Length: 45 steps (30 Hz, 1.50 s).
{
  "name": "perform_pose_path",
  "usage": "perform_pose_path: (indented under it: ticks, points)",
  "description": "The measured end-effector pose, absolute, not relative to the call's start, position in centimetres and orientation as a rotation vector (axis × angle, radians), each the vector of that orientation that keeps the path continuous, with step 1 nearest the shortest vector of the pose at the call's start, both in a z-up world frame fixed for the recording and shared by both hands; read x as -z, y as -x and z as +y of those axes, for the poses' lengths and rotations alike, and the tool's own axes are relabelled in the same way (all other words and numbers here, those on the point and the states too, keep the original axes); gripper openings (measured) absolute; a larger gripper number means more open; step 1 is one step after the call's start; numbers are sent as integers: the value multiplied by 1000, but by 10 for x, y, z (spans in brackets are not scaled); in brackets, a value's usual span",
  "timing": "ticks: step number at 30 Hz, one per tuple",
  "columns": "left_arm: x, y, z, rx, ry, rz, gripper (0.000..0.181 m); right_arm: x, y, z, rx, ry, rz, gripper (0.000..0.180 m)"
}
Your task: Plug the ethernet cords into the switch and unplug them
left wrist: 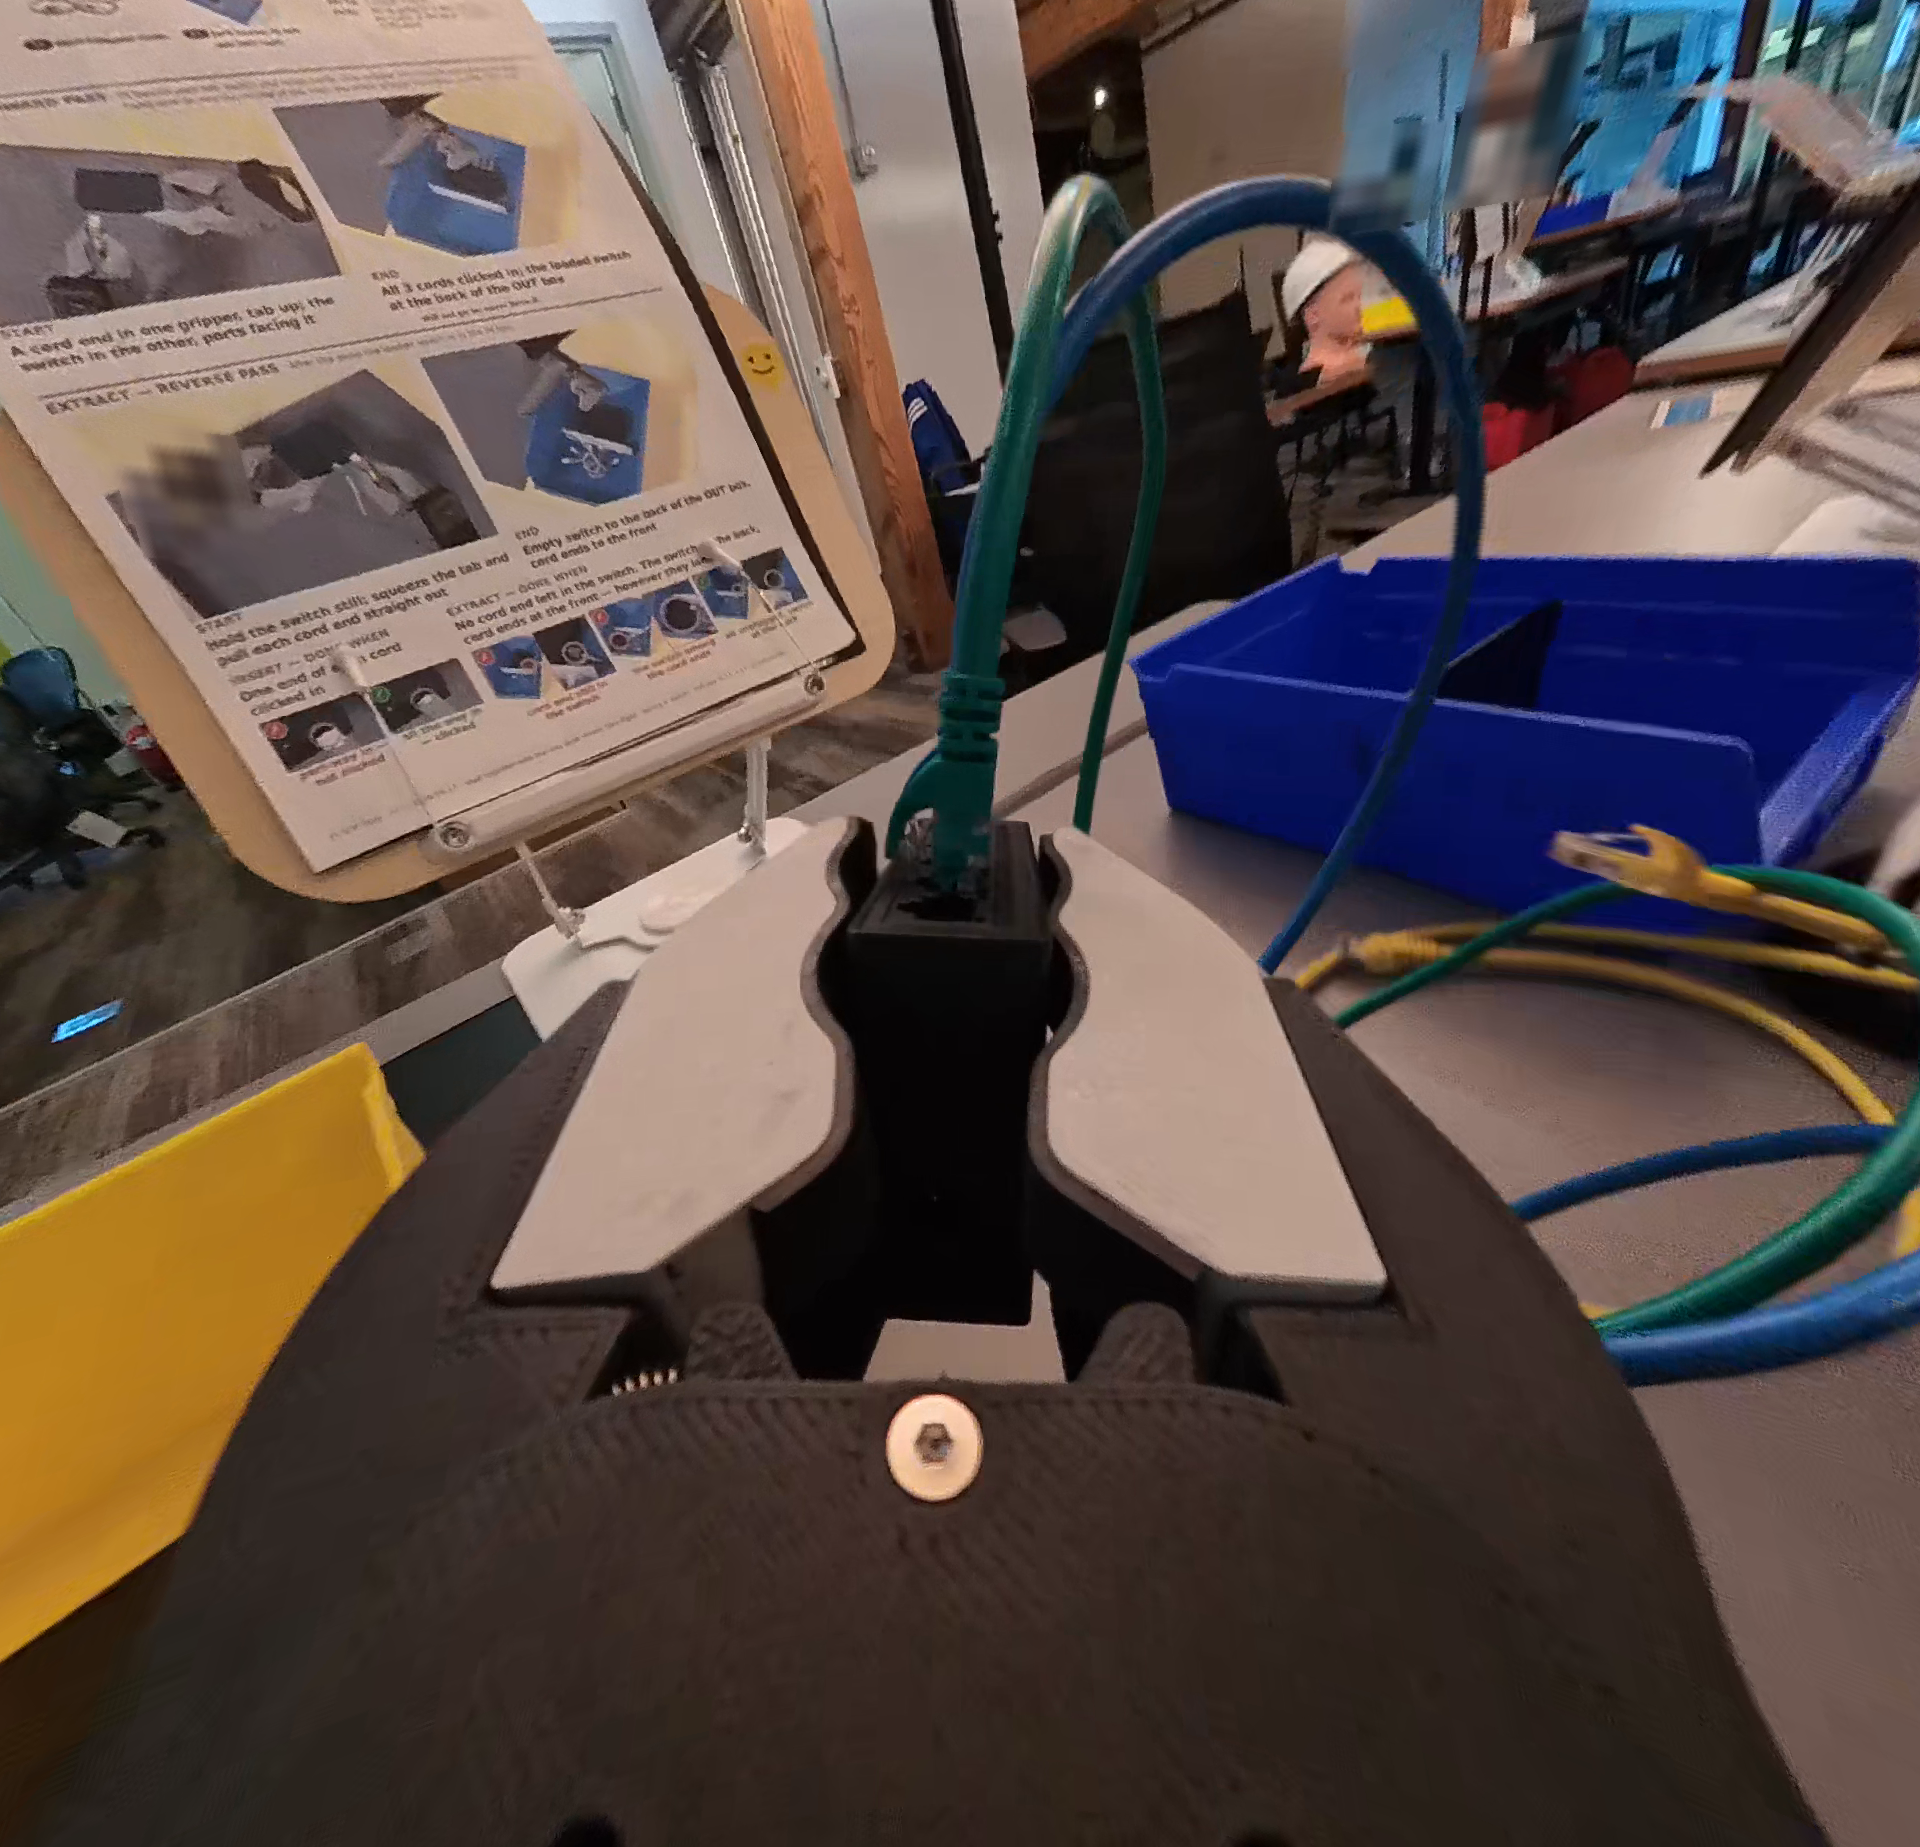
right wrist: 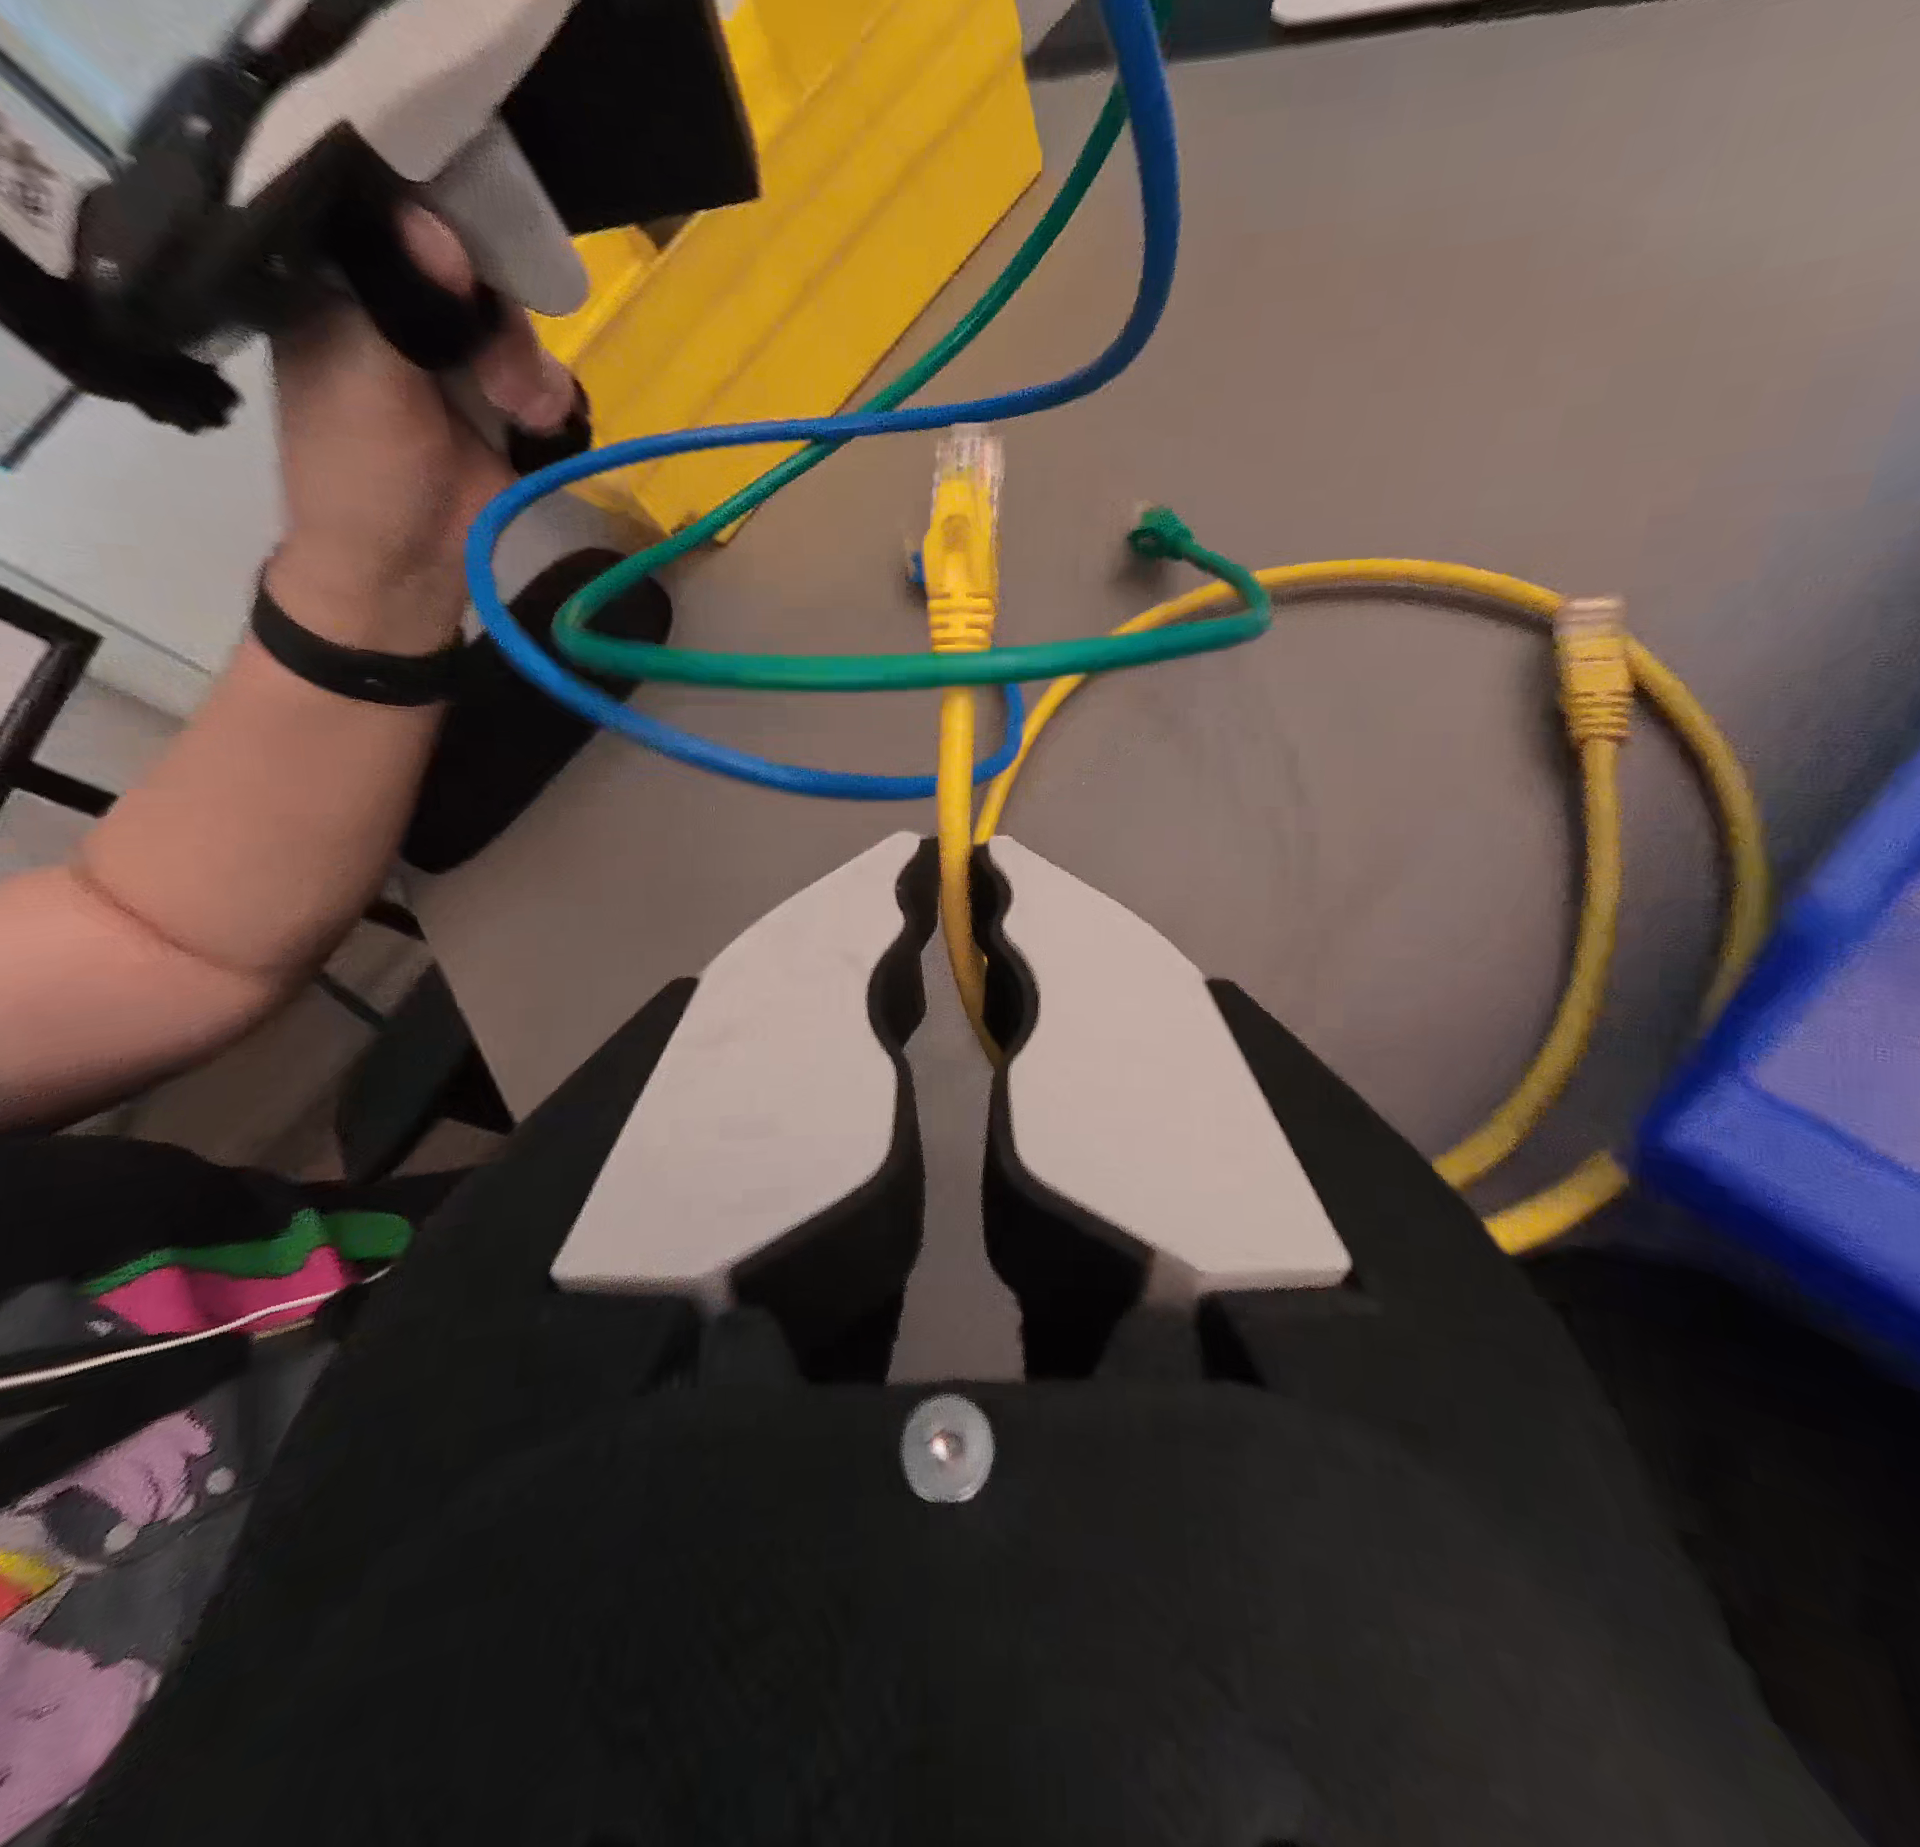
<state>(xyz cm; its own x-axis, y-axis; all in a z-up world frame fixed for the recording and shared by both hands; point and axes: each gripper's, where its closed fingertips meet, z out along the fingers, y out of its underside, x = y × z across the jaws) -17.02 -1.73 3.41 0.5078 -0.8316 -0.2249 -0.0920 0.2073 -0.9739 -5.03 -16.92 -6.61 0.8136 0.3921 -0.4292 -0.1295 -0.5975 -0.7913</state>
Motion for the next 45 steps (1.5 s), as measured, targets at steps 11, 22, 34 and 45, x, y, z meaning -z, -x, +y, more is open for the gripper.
perform_pose_path:
  ticks: [11, 22, 34, 45]
  points:
    - [30, 110, 21, 947, 1405, 878, 28, 9, 5, -272, -438, 2074, -187, 6]
    - [-24, 136, 22, 991, 1288, 744, 28, 86, 42, -276, -703, 2287, -349, 6]
    - [71, 130, 35, 762, 1603, 780, 29, -114, 4, -337, -568, 1721, -544, 6]
    - [110, 116, 8, 787, 1779, 1096, 29, -160, -23, -327, -493, 1638, -479, 6]
